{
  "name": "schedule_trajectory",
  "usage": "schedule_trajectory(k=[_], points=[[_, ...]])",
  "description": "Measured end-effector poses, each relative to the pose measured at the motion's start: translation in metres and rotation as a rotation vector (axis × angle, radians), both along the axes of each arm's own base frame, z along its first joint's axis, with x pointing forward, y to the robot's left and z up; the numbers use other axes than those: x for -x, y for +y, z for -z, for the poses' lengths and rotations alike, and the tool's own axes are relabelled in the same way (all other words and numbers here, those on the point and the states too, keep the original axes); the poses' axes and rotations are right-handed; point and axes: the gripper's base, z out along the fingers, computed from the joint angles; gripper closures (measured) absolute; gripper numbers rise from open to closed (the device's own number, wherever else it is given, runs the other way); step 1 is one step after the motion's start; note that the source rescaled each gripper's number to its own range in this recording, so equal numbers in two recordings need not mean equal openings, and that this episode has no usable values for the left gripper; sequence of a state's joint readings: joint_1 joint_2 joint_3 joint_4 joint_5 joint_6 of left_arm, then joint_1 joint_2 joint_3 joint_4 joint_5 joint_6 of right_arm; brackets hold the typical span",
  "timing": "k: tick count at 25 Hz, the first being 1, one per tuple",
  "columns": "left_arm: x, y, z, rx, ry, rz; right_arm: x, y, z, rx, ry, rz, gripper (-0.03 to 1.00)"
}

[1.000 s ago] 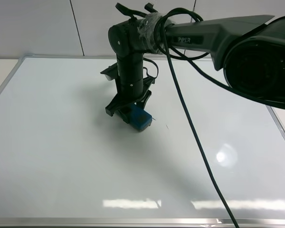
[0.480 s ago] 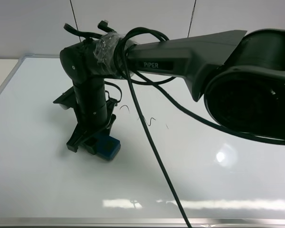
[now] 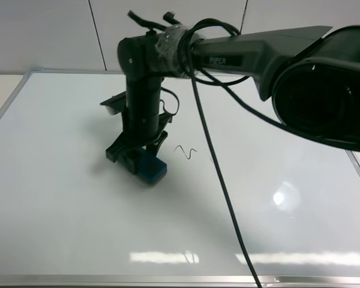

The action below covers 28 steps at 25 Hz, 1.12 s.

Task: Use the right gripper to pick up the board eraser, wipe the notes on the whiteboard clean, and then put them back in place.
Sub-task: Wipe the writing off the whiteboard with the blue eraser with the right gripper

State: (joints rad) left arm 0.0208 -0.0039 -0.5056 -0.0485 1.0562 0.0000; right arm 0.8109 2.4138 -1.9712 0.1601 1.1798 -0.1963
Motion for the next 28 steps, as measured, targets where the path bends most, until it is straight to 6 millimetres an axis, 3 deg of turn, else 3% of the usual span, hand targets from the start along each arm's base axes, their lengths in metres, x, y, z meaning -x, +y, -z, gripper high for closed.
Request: schedule_trajectory(k=[6, 10, 15, 23, 28], points=[[0.0, 0.0, 0.0, 0.0, 0.0, 0.0, -0.054, -0.058, -0.001, 0.017, 0.001, 0.222, 0.96], [0.0, 0.0, 0.0, 0.0, 0.0, 0.0, -0.077, -0.093, -0.002, 0.037, 0.019, 0.33, 0.96], [0.0, 0.0, 0.0, 0.0, 0.0, 0.0, -0.092, -0.121, -0.003, 0.094, -0.007, 0.39, 0.96], [0.0, 0.0, 0.0, 0.0, 0.0, 0.0, -0.093, -0.122, -0.003, 0.118, -0.025, 0.392, 0.96], [0.0, 0.0, 0.0, 0.0, 0.0, 0.0, -0.072, -0.089, -0.003, 0.166, -0.077, 0.277, 0.96]])
